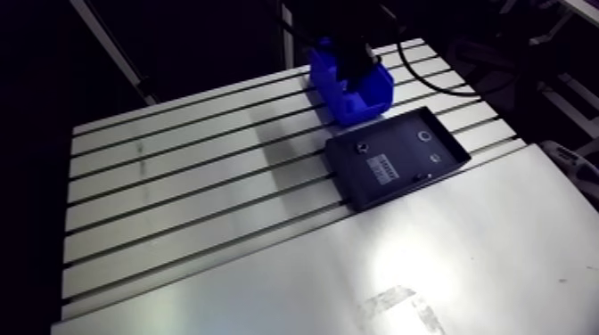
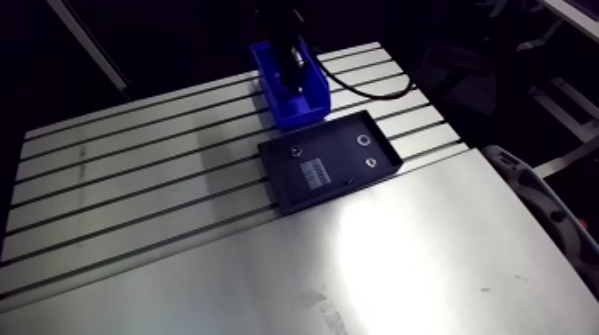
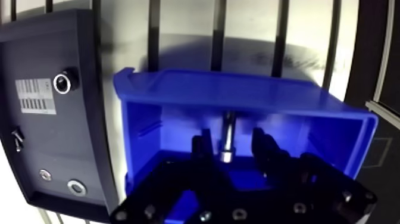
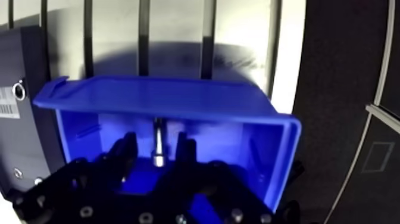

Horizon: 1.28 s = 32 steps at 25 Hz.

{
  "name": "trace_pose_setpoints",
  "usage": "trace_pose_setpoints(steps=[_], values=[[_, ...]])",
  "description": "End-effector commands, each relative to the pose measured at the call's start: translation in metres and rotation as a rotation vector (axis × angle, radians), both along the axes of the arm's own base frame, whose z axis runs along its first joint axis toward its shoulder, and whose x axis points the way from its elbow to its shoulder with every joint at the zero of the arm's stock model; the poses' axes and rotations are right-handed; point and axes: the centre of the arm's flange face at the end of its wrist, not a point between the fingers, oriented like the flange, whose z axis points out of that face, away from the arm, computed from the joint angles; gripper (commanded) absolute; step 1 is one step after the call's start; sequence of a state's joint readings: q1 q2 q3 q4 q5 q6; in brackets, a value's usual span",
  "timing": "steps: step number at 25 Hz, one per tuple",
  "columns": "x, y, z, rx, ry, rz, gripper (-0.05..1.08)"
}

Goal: Pick up the M10 bolt from the tray and put it into the blue bin.

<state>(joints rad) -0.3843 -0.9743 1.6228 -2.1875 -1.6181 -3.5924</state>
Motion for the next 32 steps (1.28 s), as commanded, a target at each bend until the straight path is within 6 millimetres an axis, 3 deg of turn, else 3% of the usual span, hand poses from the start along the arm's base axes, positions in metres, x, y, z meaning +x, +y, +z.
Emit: trace_pose_setpoints(steps=[1,6,13,18,24,28,32], values=[[0.005,0.0,0.001,0.019,-0.027,0.025,0.01],[0.005,-0.012,0.032,0.025,-0.012,0.009,0.01],[0.009,-0.015,0.099,0.052,0.066,-0.012,0.01],[0.022,-0.022,0.148,0.048,0.1,-0.084,0.01],[0.036,-0.037,0.197,0.061,0.15,-0.383,0.01],[0.05,-0.044,0.219,0.055,0.148,-0.601,0.01],[0.065,-0.072,0.247,0.066,0.15,-0.857,0.01]])
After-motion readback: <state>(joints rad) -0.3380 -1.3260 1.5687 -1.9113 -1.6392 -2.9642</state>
